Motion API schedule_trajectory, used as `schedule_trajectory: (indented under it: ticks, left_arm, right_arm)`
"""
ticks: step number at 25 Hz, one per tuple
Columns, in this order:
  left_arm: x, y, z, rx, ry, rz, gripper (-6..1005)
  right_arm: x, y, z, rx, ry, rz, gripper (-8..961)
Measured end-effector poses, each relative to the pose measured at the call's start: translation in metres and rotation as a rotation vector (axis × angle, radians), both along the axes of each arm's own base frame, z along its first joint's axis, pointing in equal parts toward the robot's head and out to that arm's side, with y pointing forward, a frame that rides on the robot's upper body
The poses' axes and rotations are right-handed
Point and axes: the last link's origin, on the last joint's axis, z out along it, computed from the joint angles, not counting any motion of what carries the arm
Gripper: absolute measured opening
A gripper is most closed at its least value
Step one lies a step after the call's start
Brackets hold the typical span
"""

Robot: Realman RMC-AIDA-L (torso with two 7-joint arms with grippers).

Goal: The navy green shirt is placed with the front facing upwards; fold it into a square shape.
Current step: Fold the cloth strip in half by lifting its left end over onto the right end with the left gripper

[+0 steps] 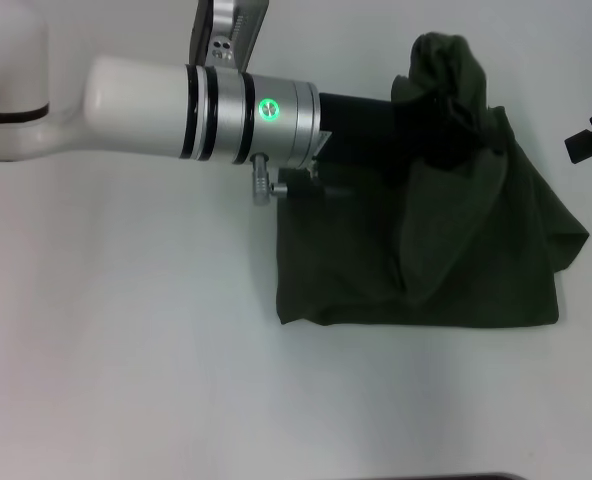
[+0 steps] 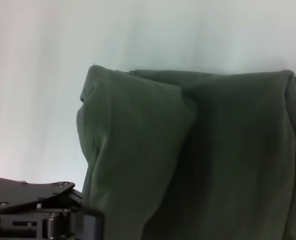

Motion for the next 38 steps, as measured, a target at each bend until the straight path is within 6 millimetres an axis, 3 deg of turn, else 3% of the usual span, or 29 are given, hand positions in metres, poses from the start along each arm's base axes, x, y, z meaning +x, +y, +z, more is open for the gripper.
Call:
schedule_trajectory:
  ticks: [11,22,38]
  left_arm:
    - [-0.002,-0.002,-0.006,0.001,0.006,0.025,73]
    - [0.005,0.004,0.010,0.056,-0.149,0.057,74]
    - [-0.003,0.010,0.003,0.099,-0.084,0.090,72]
  right_arm:
    - [0.000,0.000,-0.001,-0.001,0.002,-0.002,823]
    - [0.001,-0.001,-0.001,-0.002,0.003,-0.005,824]
    - [-0.001,0.001,-0.003,-0.004,0.005,0.000,824]
